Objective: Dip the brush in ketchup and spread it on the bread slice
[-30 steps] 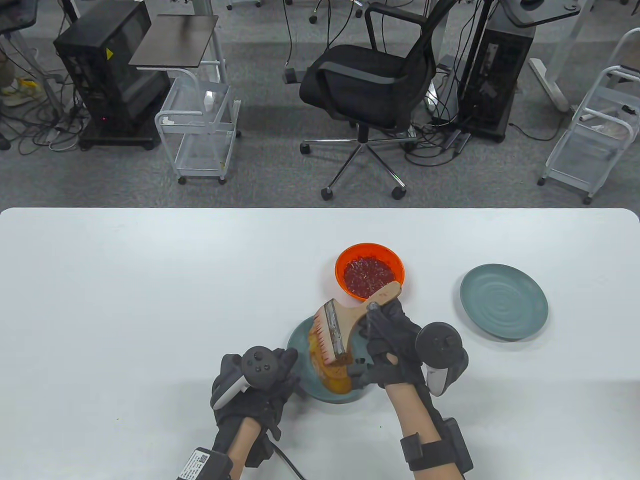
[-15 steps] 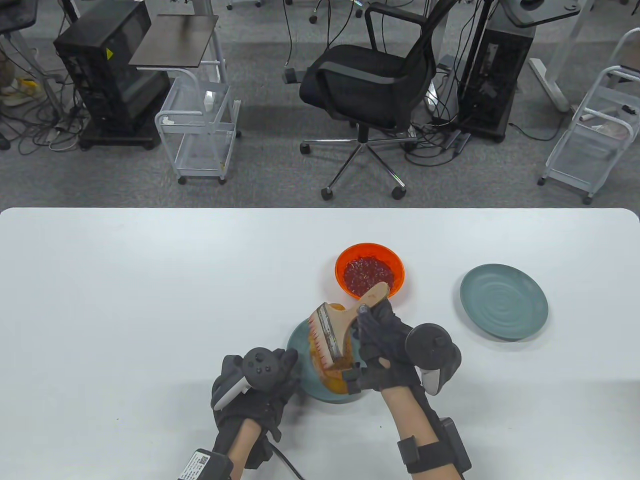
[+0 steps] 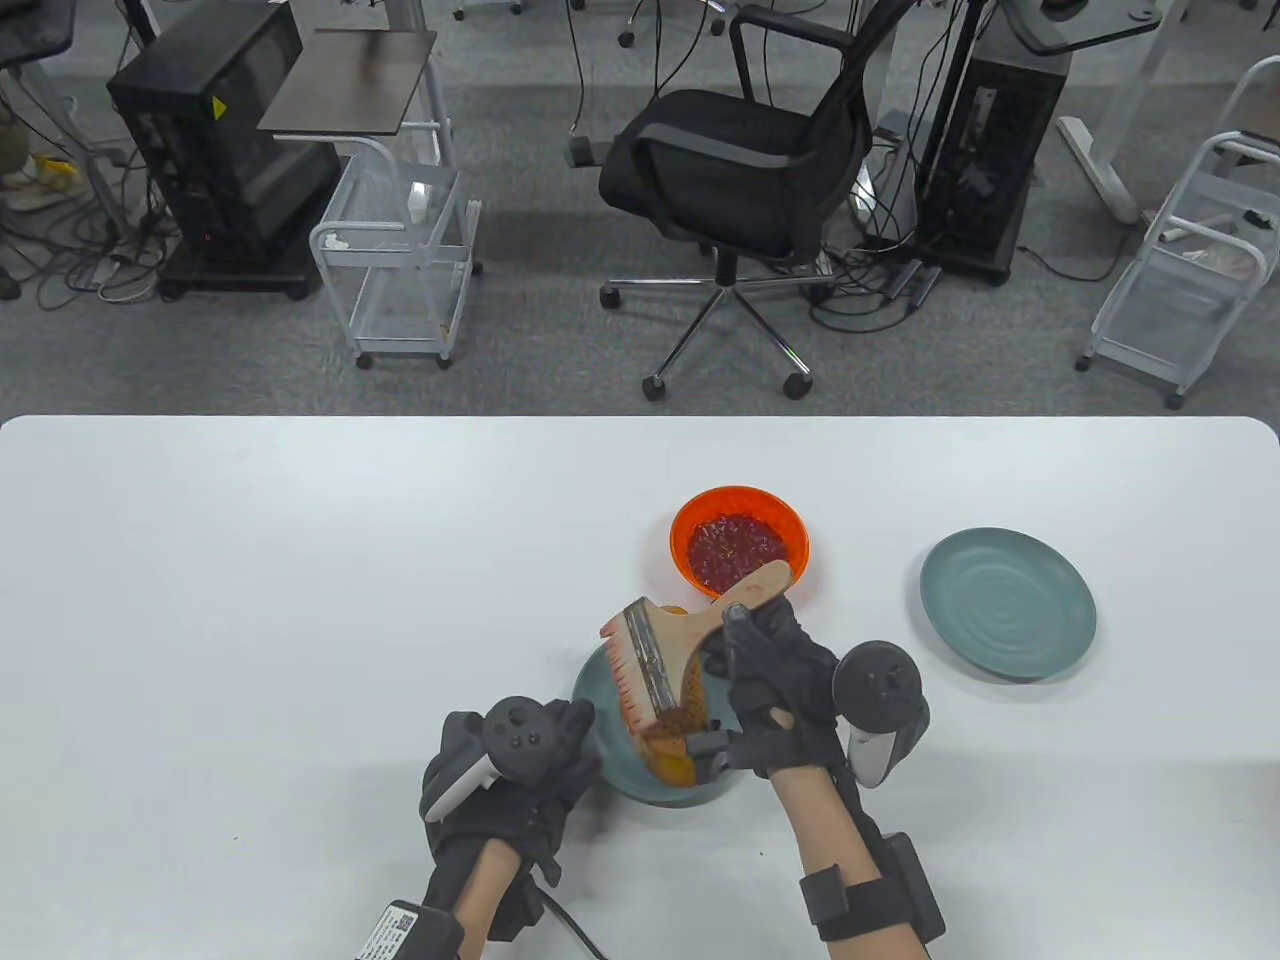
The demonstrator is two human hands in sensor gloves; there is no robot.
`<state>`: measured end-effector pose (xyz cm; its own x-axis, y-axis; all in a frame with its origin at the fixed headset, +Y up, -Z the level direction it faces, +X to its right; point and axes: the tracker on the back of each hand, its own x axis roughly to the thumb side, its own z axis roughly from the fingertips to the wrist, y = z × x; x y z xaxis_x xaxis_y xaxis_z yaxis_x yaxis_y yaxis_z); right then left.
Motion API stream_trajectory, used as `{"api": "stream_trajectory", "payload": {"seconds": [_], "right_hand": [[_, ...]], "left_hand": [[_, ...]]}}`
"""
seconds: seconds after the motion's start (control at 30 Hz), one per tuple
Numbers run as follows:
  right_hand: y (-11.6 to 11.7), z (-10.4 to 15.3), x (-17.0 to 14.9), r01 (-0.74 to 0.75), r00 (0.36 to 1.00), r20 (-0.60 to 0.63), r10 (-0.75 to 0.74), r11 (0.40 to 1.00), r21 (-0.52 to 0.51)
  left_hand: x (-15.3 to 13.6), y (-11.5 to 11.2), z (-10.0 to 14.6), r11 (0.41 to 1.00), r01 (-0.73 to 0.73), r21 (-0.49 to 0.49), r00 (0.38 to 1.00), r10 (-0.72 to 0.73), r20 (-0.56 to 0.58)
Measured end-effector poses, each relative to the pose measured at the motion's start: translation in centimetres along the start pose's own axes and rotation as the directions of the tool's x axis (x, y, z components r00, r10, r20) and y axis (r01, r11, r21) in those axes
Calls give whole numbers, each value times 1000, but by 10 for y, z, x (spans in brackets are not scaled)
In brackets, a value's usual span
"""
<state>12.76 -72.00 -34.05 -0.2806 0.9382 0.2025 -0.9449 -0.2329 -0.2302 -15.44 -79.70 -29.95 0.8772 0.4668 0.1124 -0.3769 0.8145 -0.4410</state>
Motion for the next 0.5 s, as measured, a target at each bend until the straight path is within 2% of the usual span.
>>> {"api": "stream_trajectory", "payload": {"seconds": [0.13,0.2,0.27,0.3,0.37,0.4,0.5], "right_hand": [[-15,-5,-7,-131,990,40,134,988,-77],[-25,-5,-3,-157,981,92,170,979,-130],[-34,-5,8,-246,940,188,284,948,-203],[-34,-4,10,-250,935,201,292,945,-210],[-31,-3,14,-210,950,193,245,960,-186],[-26,-1,12,-151,971,163,175,977,-151],[-9,0,5,-80,992,92,86,995,-66]], "left_hand": [[-1,0,1,1000,-6,-10,1000,6,6],[-1,0,1,1000,-10,-12,1000,10,5],[-1,0,1,1000,-12,-16,1000,12,5],[-1,0,1,1000,-13,-16,1000,13,5],[-1,0,1,1000,-14,-17,1000,14,4],[-1,-1,1,1000,-12,-17,1000,12,5],[-1,-1,1,1000,-12,-22,1000,12,6]]}}
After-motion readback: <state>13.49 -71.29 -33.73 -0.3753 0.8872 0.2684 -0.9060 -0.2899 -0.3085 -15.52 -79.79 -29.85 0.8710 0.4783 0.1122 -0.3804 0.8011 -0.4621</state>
